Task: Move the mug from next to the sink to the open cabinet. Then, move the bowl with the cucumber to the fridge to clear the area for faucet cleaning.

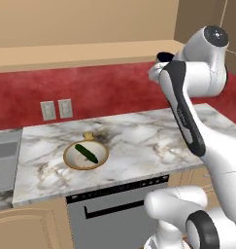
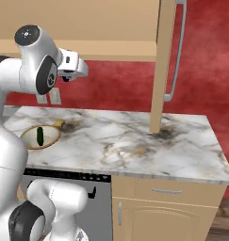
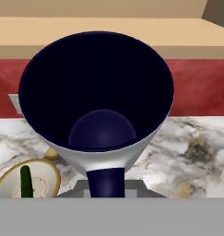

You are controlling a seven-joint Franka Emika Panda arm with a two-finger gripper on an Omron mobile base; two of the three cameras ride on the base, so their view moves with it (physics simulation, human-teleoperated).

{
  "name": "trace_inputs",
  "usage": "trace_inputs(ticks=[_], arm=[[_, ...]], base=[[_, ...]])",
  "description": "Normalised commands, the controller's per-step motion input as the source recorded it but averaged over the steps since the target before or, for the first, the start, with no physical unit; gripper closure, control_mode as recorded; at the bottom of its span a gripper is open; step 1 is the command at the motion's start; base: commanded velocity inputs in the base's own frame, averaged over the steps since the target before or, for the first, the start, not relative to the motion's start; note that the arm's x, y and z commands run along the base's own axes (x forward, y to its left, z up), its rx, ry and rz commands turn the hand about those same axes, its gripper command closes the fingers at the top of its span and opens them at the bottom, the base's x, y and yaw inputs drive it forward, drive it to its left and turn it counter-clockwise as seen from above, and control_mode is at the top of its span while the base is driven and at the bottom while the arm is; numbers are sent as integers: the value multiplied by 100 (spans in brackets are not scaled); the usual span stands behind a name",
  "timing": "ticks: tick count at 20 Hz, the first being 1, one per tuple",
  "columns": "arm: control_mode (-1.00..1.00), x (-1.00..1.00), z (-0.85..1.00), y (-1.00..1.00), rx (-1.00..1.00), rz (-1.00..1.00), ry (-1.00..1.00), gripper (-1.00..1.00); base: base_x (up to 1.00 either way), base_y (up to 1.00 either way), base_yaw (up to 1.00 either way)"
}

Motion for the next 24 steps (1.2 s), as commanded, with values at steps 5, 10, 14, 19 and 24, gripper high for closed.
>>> trace_inputs(ticks=[5, 10, 14, 19, 24], arm=[[-100, 23, 12, 7, -1, 1, -9, 100], [-100, -53, 23, 1, -11, 0, -50, 100], [-100, 3, 15, 0, 0, 0, -14, 100], [-100, 73, 24, 0, 0, -1, -5, 100], [-100, 100, 11, 0, 0, -4, 5, 100]], base=[[0, 0, 0], [0, 0, 0], [0, 0, 0], [0, 0, 0], [0, 0, 0]])
